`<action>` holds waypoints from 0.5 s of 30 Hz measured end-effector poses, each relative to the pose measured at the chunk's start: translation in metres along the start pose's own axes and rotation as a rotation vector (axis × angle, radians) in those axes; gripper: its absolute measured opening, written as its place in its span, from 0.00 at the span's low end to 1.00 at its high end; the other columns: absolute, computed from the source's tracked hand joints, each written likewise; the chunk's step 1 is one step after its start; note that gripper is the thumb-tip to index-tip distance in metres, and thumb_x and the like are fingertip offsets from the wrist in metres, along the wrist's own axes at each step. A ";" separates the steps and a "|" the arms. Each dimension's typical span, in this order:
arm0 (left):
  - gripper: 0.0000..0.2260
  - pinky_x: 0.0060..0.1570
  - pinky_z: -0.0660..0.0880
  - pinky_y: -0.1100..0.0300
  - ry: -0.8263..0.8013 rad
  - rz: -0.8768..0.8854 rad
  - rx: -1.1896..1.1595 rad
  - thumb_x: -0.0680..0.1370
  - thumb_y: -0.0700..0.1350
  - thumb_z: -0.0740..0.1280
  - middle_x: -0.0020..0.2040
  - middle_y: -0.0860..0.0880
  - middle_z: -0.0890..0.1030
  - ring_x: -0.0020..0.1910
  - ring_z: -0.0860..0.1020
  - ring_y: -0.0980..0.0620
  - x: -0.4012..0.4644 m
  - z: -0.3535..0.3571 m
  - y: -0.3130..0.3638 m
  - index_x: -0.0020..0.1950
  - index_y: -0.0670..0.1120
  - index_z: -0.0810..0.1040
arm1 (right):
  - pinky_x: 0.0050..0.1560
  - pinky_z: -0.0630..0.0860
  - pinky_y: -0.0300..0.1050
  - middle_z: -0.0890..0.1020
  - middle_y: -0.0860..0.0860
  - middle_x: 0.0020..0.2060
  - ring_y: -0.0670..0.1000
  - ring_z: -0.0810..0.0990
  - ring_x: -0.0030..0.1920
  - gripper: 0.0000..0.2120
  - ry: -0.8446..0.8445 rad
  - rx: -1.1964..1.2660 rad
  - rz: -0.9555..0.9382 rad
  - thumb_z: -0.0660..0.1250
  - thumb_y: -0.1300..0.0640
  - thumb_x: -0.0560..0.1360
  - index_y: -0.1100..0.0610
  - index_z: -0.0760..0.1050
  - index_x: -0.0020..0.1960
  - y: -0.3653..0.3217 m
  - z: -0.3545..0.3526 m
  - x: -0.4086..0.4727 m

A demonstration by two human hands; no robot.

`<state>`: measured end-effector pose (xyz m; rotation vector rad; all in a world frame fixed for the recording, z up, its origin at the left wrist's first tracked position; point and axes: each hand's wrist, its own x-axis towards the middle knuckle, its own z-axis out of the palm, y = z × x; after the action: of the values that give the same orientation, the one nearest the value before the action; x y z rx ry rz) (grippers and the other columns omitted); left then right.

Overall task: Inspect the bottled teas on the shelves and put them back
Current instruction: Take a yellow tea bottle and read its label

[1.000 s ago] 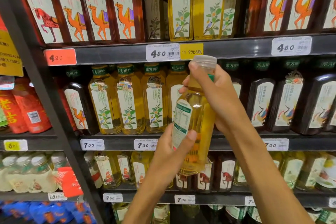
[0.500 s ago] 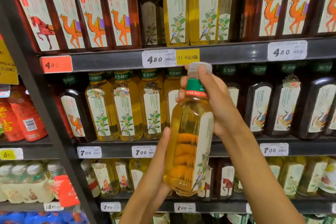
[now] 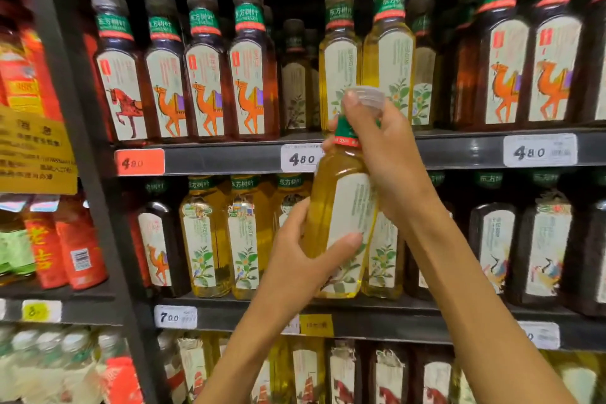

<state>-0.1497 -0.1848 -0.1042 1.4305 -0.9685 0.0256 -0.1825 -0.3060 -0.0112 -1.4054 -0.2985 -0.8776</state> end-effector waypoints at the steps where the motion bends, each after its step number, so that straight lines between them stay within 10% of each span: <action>1: 0.20 0.41 0.76 0.72 0.030 0.047 0.012 0.66 0.57 0.72 0.51 0.65 0.81 0.50 0.80 0.65 0.009 -0.002 0.005 0.57 0.60 0.73 | 0.33 0.78 0.40 0.81 0.50 0.37 0.48 0.83 0.35 0.10 -0.010 0.013 -0.038 0.64 0.50 0.78 0.55 0.72 0.55 -0.007 0.004 0.008; 15: 0.24 0.61 0.76 0.55 0.317 0.397 0.175 0.78 0.47 0.66 0.65 0.46 0.76 0.63 0.75 0.54 0.115 -0.028 0.042 0.72 0.43 0.66 | 0.43 0.79 0.41 0.76 0.58 0.50 0.56 0.80 0.49 0.15 0.057 -0.215 -0.599 0.62 0.59 0.80 0.65 0.64 0.62 -0.051 0.045 0.104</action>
<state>-0.0845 -0.2134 -0.0009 1.3200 -0.9868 0.6251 -0.1343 -0.2970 0.1030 -1.5084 -0.6143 -1.4716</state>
